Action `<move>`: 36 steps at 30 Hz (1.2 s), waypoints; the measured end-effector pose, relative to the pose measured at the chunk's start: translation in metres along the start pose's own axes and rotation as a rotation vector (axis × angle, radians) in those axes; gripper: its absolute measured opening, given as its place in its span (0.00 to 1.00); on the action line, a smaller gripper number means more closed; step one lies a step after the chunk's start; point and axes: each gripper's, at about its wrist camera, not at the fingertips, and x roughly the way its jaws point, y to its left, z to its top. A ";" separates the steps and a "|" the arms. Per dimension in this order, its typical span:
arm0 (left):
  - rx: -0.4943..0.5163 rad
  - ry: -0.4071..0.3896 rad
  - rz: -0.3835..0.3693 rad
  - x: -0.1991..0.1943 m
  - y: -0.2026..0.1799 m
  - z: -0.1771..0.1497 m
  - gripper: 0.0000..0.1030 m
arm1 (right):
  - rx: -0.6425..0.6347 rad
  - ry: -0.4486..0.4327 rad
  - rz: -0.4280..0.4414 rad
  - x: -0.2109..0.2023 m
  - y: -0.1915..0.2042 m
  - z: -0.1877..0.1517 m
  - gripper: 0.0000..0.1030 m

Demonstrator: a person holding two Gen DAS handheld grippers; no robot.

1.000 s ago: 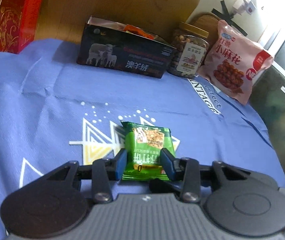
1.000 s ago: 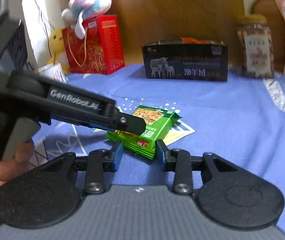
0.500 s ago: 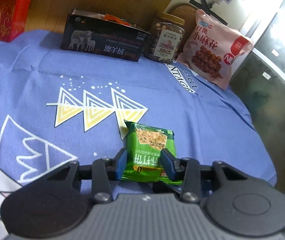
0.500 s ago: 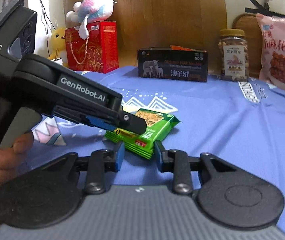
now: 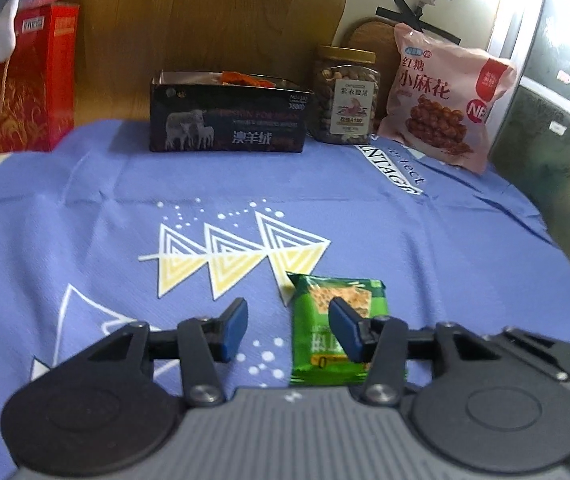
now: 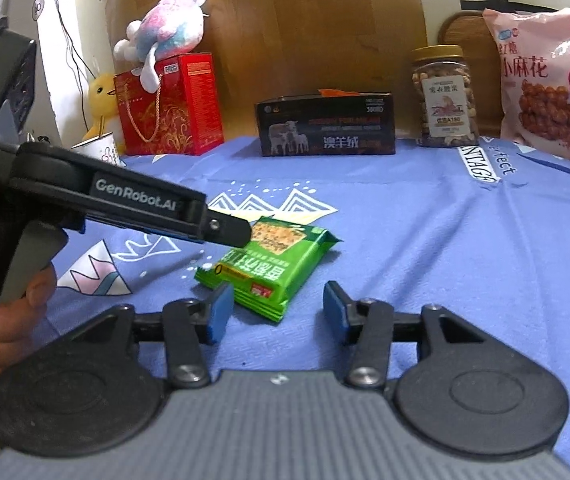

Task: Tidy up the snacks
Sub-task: 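Move the left gripper to the green cracker packet and grasp it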

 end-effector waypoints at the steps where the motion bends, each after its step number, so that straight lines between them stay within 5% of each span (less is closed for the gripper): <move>1: 0.011 -0.001 0.011 0.000 -0.002 0.000 0.44 | -0.009 -0.001 -0.010 0.000 0.000 0.000 0.54; 12: 0.081 -0.001 0.103 0.003 -0.010 -0.001 0.52 | -0.078 0.018 -0.015 0.004 0.002 -0.003 0.57; 36: 0.092 -0.009 0.136 0.000 -0.010 -0.002 0.58 | -0.066 0.003 0.003 0.001 -0.001 -0.005 0.57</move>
